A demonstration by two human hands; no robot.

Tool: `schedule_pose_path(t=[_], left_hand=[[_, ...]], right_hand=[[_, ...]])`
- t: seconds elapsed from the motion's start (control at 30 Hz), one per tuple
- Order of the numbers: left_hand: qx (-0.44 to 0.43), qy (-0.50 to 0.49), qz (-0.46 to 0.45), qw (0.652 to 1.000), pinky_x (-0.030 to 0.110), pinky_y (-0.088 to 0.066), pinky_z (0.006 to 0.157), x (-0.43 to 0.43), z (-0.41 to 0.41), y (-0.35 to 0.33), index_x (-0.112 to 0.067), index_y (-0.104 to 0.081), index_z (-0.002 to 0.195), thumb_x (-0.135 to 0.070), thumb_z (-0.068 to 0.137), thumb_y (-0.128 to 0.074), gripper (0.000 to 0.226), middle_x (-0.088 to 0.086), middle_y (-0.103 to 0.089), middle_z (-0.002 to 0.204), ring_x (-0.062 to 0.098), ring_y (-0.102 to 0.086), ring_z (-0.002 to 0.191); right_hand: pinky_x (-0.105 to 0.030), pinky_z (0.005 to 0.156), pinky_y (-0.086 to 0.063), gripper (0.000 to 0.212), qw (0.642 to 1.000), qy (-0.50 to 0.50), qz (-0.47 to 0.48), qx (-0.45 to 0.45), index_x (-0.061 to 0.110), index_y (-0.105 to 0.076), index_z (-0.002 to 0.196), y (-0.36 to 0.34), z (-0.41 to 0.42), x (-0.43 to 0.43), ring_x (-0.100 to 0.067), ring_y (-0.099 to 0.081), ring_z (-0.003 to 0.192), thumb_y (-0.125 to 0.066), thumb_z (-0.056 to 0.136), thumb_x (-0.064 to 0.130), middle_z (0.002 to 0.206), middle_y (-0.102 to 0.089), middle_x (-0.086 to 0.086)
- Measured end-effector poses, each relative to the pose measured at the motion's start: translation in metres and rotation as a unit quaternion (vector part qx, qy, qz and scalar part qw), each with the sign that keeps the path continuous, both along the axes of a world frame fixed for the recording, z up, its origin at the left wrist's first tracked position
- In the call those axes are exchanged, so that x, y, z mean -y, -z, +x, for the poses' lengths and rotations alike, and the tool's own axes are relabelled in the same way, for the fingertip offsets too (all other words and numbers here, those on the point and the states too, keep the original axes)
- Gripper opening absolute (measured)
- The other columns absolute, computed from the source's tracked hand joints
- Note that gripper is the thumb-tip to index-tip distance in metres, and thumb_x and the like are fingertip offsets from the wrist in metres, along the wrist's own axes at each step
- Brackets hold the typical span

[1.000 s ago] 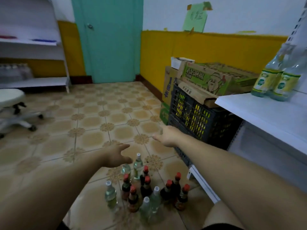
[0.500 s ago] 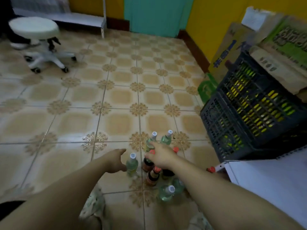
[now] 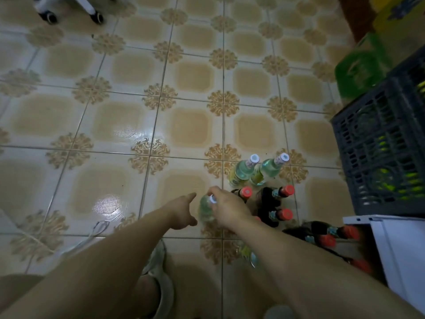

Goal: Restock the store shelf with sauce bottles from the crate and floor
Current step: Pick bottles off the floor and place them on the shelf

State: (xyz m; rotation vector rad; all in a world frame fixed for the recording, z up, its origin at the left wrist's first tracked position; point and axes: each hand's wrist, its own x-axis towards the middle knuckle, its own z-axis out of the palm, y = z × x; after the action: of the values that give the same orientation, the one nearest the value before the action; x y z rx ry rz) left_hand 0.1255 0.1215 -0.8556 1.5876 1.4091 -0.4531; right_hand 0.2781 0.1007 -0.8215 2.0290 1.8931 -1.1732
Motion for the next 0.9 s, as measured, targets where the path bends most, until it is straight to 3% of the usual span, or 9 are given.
schedule_pose_path(t=[0.2, 0.33, 0.43, 0.53, 0.63, 0.7, 0.77, 0.9], left_hand=[[0.041, 0.030, 0.012, 0.999, 0.033, -0.029, 0.112, -0.004, -0.004, -0.030, -0.023, -0.005, 0.153, -0.023, 0.080, -0.075, 0.102, 0.002, -0.020, 0.159, 0.024, -0.028, 0.142], [0.145, 0.031, 0.047, 0.988, 0.028, -0.037, 0.100, 0.005, 0.002, -0.096, -0.035, -0.001, 0.151, -0.015, 0.073, -0.079, 0.113, -0.005, -0.039, 0.145, 0.020, -0.044, 0.124], [0.227, 0.021, 0.095, 0.969, 0.017, -0.036, 0.088, 0.018, 0.001, -0.163, -0.036, -0.005, 0.150, -0.008, 0.073, -0.078, 0.110, -0.007, -0.044, 0.134, 0.010, -0.042, 0.114], [0.305, 0.000, 0.154, 0.940, 0.003, -0.040, 0.076, 0.038, 0.003, -0.232, -0.031, -0.021, 0.146, 0.002, 0.072, -0.075, 0.097, -0.016, -0.053, 0.115, 0.007, -0.054, 0.107], [0.405, -0.046, 0.171, 0.897, 0.018, -0.054, 0.078, 0.066, 0.011, -0.296, -0.034, -0.030, 0.141, 0.011, 0.070, -0.071, 0.093, -0.001, -0.059, 0.115, 0.015, -0.062, 0.104], [0.473, -0.072, 0.181, 0.859, 0.025, -0.057, 0.074, 0.089, 0.019, -0.338, -0.043, -0.032, 0.131, 0.015, 0.073, -0.067, 0.090, 0.009, -0.057, 0.118, 0.019, -0.065, 0.099], [0.531, -0.083, 0.184, 0.823, 0.026, -0.057, 0.070, 0.113, 0.028, -0.374, -0.048, -0.037, 0.119, 0.016, 0.074, -0.066, 0.083, 0.012, -0.059, 0.116, 0.020, -0.067, 0.093], [0.600, -0.095, 0.164, 0.777, 0.036, -0.058, 0.069, 0.149, 0.047, -0.426, -0.044, -0.045, 0.114, 0.010, 0.075, -0.068, 0.071, 0.016, -0.067, 0.107, 0.025, -0.070, 0.088]], right_hand=[[-0.035, 0.092, -0.038, 0.035, 0.988, 0.068, 0.123, -0.059, 0.019, -0.041, 0.137, -0.053, 0.008, 0.013, -0.028, -0.045, 0.124, -0.037, 0.104, 0.027, 0.140, -0.044, -0.004], [-0.026, 0.091, -0.034, 0.039, 0.952, 0.103, 0.268, -0.109, 0.011, -0.043, 0.138, -0.126, 0.013, 0.025, -0.023, -0.045, 0.122, -0.035, 0.103, 0.025, 0.134, -0.048, -0.008], [-0.019, 0.086, -0.031, 0.034, 0.897, 0.159, 0.383, -0.154, 0.009, -0.049, 0.134, -0.196, 0.017, 0.036, -0.019, -0.050, 0.114, -0.039, 0.103, 0.020, 0.128, -0.054, -0.008], [-0.018, 0.084, -0.036, 0.034, 0.834, 0.180, 0.486, -0.191, 0.012, -0.052, 0.132, -0.268, 0.017, 0.051, -0.002, -0.050, 0.099, -0.039, 0.102, 0.022, 0.118, -0.057, 0.000], [-0.008, 0.070, -0.038, 0.025, 0.752, 0.209, 0.571, -0.254, 0.014, -0.052, 0.125, -0.340, 0.020, 0.069, 0.010, -0.053, 0.077, -0.043, 0.102, 0.021, 0.092, -0.056, 0.012], [-0.010, 0.065, -0.041, 0.027, 0.712, 0.240, 0.594, -0.289, 0.019, -0.046, 0.126, -0.386, 0.023, 0.081, 0.007, -0.055, 0.072, -0.048, 0.101, 0.027, 0.085, -0.055, 0.012], [-0.015, 0.064, -0.044, 0.042, 0.709, 0.253, 0.585, -0.302, 0.022, -0.040, 0.136, -0.422, 0.029, 0.094, -0.002, -0.056, 0.071, -0.052, 0.098, 0.036, 0.086, -0.057, 0.007], [-0.035, 0.086, -0.052, 0.059, 0.776, 0.211, 0.517, -0.294, 0.036, -0.036, 0.140, -0.460, 0.046, 0.139, -0.008, -0.063, 0.093, -0.056, 0.089, 0.055, 0.100, -0.060, 0.014]])
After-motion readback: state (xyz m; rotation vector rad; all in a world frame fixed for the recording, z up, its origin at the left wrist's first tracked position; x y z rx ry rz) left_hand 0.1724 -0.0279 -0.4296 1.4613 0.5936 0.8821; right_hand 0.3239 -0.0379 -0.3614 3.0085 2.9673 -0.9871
